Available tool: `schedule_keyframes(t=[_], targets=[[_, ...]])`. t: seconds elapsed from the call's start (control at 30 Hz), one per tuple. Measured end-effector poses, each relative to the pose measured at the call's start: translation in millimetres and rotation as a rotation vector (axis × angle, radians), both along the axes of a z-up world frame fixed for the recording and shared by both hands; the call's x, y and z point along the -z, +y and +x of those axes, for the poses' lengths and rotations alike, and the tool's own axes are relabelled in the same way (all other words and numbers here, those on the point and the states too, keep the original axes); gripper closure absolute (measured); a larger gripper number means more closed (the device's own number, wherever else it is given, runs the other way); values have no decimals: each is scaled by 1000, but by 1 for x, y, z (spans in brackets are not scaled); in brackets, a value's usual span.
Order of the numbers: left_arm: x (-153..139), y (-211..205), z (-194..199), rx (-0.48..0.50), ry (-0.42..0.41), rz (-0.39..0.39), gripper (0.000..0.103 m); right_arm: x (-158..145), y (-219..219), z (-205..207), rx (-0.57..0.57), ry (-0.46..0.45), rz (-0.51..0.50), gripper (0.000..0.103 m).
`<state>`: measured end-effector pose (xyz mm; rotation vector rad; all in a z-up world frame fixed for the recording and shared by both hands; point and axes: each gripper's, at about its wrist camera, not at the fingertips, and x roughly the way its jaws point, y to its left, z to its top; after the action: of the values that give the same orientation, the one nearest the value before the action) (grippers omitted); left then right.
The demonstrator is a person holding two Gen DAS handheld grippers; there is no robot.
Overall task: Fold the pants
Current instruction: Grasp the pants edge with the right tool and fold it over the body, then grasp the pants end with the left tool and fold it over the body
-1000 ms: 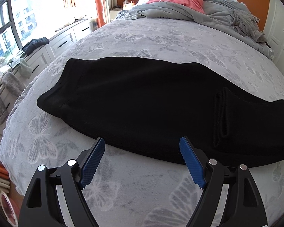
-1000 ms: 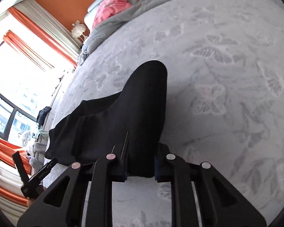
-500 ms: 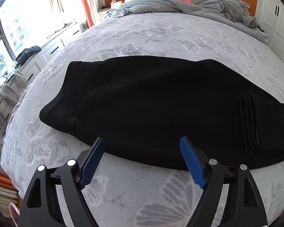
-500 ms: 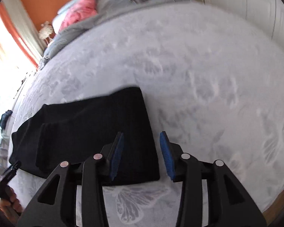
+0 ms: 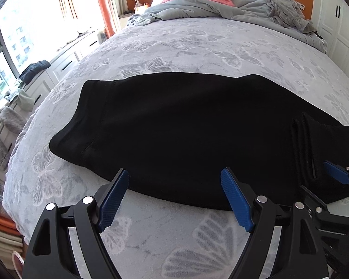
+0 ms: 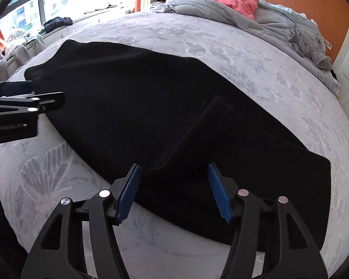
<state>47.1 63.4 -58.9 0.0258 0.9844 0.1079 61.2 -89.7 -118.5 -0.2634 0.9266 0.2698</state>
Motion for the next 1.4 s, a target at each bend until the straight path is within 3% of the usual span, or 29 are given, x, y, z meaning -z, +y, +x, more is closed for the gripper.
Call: schedule_keyframes(t=[0.1,0.17,0.3,0.4,0.43,0.5,0.57,0.7,0.83,0.9,0.93,1.0,1.07,1.13,1.23,1.3,1.37,1.4], targets=[[-1,5,-4,7,3,-5,24,6,-11,7,33,10,41,68],[-2,8,-7,9,1,-8,24,-1,-17,12,40,45,103,71],[-2,18,-13,-2,-5,-2,23,-3,-25,13,38,106,200,54],[0,25,-14,-11,4,2,23,-1,-20,11,52,80,163,56],[1,28,-15,-13,8,5,23,1,-15,9,52,62,124,59],[3,31,-17,-14,14,10,23,1,-5,4,39,9,28,80],[4,33,-18,-13,16,18,23,-6,-6,3,48,-5,31,86],[4,39,-20,-17,18,15,23,-40,-54,12,144,40,323,87],[3,47,-20,-36,15,4,23,-100,-120,-1,247,-126,634,87],[2,50,-18,-46,14,-8,23,-122,-127,-8,236,-221,660,87],[1,51,-16,-52,13,-15,23,-124,-119,-6,199,-218,638,86],[0,54,-13,-63,9,-20,23,-109,-92,5,134,-145,609,72],[-1,56,-9,-78,8,-31,23,-70,-59,27,58,56,563,50],[-2,62,-6,-94,10,-70,23,-44,-42,33,81,145,465,52],[-7,83,-2,-134,-6,-192,23,-72,-82,20,144,37,440,48],[-9,102,0,-178,-28,-263,22,-95,-124,4,239,-87,398,20],[-6,118,4,-231,-23,-292,22,-99,-173,-2,369,-148,343,14],[-3,124,6,-257,-16,-301,22,-94,-195,-2,427,-123,324,14]])
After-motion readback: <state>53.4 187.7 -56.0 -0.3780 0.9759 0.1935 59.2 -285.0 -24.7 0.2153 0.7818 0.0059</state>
